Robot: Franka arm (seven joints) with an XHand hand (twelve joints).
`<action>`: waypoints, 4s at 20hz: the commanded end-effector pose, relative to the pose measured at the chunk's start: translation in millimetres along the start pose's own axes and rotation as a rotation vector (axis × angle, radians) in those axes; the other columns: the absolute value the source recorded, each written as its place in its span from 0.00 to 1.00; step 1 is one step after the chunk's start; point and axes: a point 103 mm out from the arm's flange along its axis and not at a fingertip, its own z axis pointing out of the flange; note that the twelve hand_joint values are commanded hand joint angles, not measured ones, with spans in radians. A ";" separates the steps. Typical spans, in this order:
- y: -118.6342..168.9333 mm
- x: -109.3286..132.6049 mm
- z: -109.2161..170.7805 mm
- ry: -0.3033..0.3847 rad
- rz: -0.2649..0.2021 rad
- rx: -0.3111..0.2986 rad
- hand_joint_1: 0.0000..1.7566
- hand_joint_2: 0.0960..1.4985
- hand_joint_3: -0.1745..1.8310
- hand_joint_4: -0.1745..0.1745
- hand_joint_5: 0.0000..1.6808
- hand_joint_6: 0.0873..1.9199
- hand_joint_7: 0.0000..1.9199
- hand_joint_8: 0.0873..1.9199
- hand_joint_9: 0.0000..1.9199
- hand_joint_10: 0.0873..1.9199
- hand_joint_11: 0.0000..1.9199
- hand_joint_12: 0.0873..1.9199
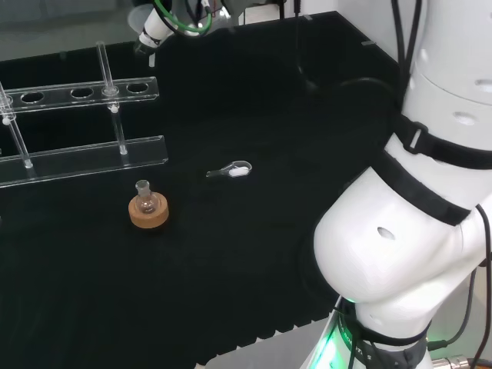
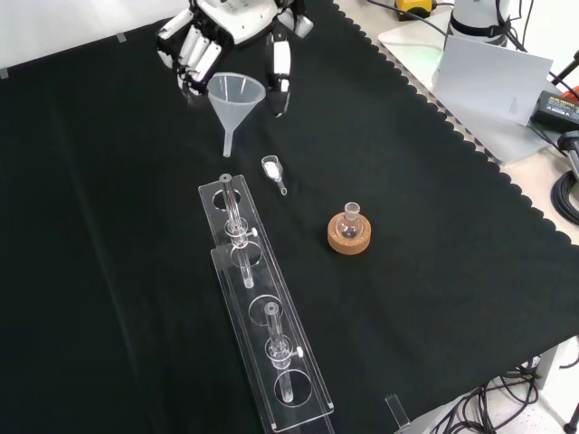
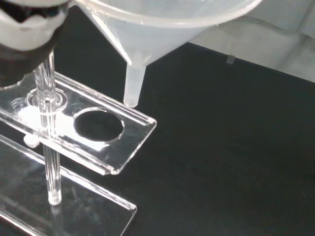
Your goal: Place the funnel on the round-bottom flask.
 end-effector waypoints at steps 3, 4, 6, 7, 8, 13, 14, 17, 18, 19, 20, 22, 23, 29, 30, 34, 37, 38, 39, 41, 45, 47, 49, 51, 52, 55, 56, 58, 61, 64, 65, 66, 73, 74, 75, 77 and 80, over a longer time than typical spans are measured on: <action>-68.1 -29.5 -6.0 0.002 0.048 -0.024 0.51 0.31 0.32 0.44 0.37 0.29 0.50 0.23 0.44 0.20 0.05 0.79; -73.3 -29.6 -4.5 0.003 0.050 -0.022 0.51 0.31 0.32 0.44 0.37 0.29 0.50 0.23 0.44 0.20 0.05 0.79; -83.5 -30.7 -0.9 0.009 0.049 -0.012 0.51 0.31 0.33 0.44 0.37 0.29 0.50 0.23 0.44 0.20 0.05 0.79; -88.2 -30.8 1.2 0.010 0.047 -0.002 0.51 0.31 0.33 0.44 0.37 0.29 0.50 0.23 0.44 0.20 0.05 0.79; -92.1 -30.0 3.2 0.014 0.041 0.003 0.51 0.31 0.33 0.44 0.37 0.29 0.51 0.23 0.44 0.20 0.05 0.79; -105.8 -21.6 14.7 0.018 0.039 0.036 0.51 0.31 0.33 0.44 0.37 0.29 0.51 0.23 0.44 0.20 0.05 0.79; -107.9 -18.5 16.8 0.018 0.035 0.040 0.51 0.31 0.33 0.45 0.37 0.30 0.51 0.23 0.44 0.20 0.05 0.79; -113.0 -6.6 22.8 0.022 0.020 0.054 0.51 0.30 0.33 0.45 0.37 0.30 0.51 0.23 0.44 0.20 0.05 0.79; -114.2 -1.8 24.8 0.022 0.012 0.059 0.51 0.30 0.33 0.45 0.37 0.30 0.51 0.23 0.44 0.20 0.05 0.79; -115.1 2.5 26.7 0.023 0.008 0.063 0.51 0.30 0.33 0.45 0.37 0.30 0.51 0.23 0.44 0.20 0.05 0.79; -116.0 6.7 28.5 0.026 0.004 0.067 0.51 0.30 0.34 0.45 0.37 0.30 0.51 0.23 0.44 0.20 0.05 0.79; -116.8 13.9 31.7 0.031 -0.007 0.075 0.51 0.30 0.34 0.45 0.37 0.30 0.51 0.23 0.44 0.20 0.05 0.79; -116.9 17.0 33.4 0.032 -0.013 0.078 0.51 0.30 0.34 0.45 0.37 0.30 0.51 0.23 0.44 0.20 0.05 0.79; -113.9 36.5 43.4 0.043 -0.033 0.098 0.51 0.30 0.34 0.45 0.37 0.30 0.51 0.23 0.44 0.20 0.05 0.79; -113.9 37.7 44.9 0.049 -0.035 0.101 0.51 0.30 0.34 0.45 0.37 0.30 0.51 0.23 0.44 0.20 0.05 0.79; -114.0 43.9 52.2 0.063 -0.035 0.116 0.51 0.30 0.34 0.45 0.38 0.30 0.52 0.23 0.44 0.20 0.05 0.79; -115.4 50.6 58.4 0.072 -0.038 0.127 0.51 0.30 0.34 0.45 0.38 0.31 0.52 0.23 0.44 0.20 0.05 0.79; -116.1 52.7 60.5 0.076 -0.038 0.131 0.51 0.30 0.35 0.45 0.38 0.31 0.52 0.23 0.44 0.20 0.05 0.79; -116.8 54.5 62.6 0.079 -0.036 0.136 0.51 0.30 0.35 0.45 0.38 0.31 0.52 0.23 0.44 0.20 0.05 0.79; -118.3 57.7 66.1 0.085 -0.029 0.142 0.51 0.30 0.35 0.45 0.38 0.31 0.52 0.23 0.44 0.20 0.05 0.79; -121.0 63.5 72.7 0.104 -0.013 0.154 0.51 0.29 0.35 0.46 0.38 0.31 0.52 0.23 0.44 0.20 0.05 0.79; -121.9 66.6 74.8 0.112 -0.009 0.159 0.51 0.29 0.35 0.46 0.38 0.31 0.52 0.23 0.44 0.20 0.05 0.79; -122.8 70.6 76.1 0.117 -0.004 0.165 0.51 0.29 0.35 0.46 0.38 0.31 0.52 0.23 0.44 0.20 0.05 0.79; -124.8 74.7 75.6 0.135 -0.001 0.169 0.51 0.29 0.35 0.46 0.38 0.31 0.52 0.23 0.44 0.20 0.05 0.79; -125.5 78.6 75.1 0.136 -0.005 0.168 0.50 0.29 0.35 0.46 0.38 0.31 0.52 0.23 0.44 0.20 0.04 0.79; -127.5 88.8 75.9 0.145 -0.025 0.174 0.50 0.29 0.35 0.46 0.38 0.31 0.52 0.23 0.44 0.20 0.04 0.79; -127.6 91.5 76.7 0.149 -0.028 0.176 0.50 0.29 0.35 0.46 0.38 0.31 0.52 0.23 0.44 0.20 0.04 0.79; -126.9 96.6 78.6 0.154 -0.032 0.182 0.50 0.29 0.35 0.46 0.38 0.31 0.52 0.23 0.44 0.20 0.04 0.79; -124.5 104.1 81.0 0.160 -0.039 0.187 0.50 0.29 0.36 0.46 0.38 0.31 0.53 0.23 0.44 0.20 0.04 0.79; -121.1 110.6 83.8 0.158 -0.047 0.194 0.50 0.29 0.36 0.46 0.38 0.31 0.53 0.23 0.44 0.20 0.04 0.79; -120.0 112.5 84.7 0.160 -0.048 0.195 0.50 0.29 0.36 0.46 0.38 0.31 0.53 0.23 0.44 0.20 0.04 0.79; -118.5 115.3 85.5 0.159 -0.049 0.197 0.50 0.29 0.36 0.46 0.38 0.32 0.53 0.23 0.44 0.20 0.04 0.79; -113.0 125.0 91.0 0.164 -0.074 0.205 0.50 0.29 0.36 0.46 0.39 0.32 0.53 0.23 0.44 0.20 0.04 0.79; -112.2 127.0 92.6 0.160 -0.077 0.209 0.50 0.29 0.36 0.46 0.39 0.32 0.53 0.23 0.44 0.20 0.04 0.79; -111.3 129.1 94.3 0.155 -0.079 0.215 0.50 0.29 0.36 0.46 0.39 0.32 0.53 0.23 0.44 0.20 0.04 0.79; -110.0 132.9 97.9 0.147 -0.080 0.221 0.50 0.29 0.36 0.46 0.39 0.32 0.53 0.23 0.45 0.20 0.04 0.79; -109.9 133.0 102.4 0.146 -0.079 0.235 0.50 0.29 0.36 0.47 0.39 0.32 0.53 0.23 0.45 0.20 0.04 0.79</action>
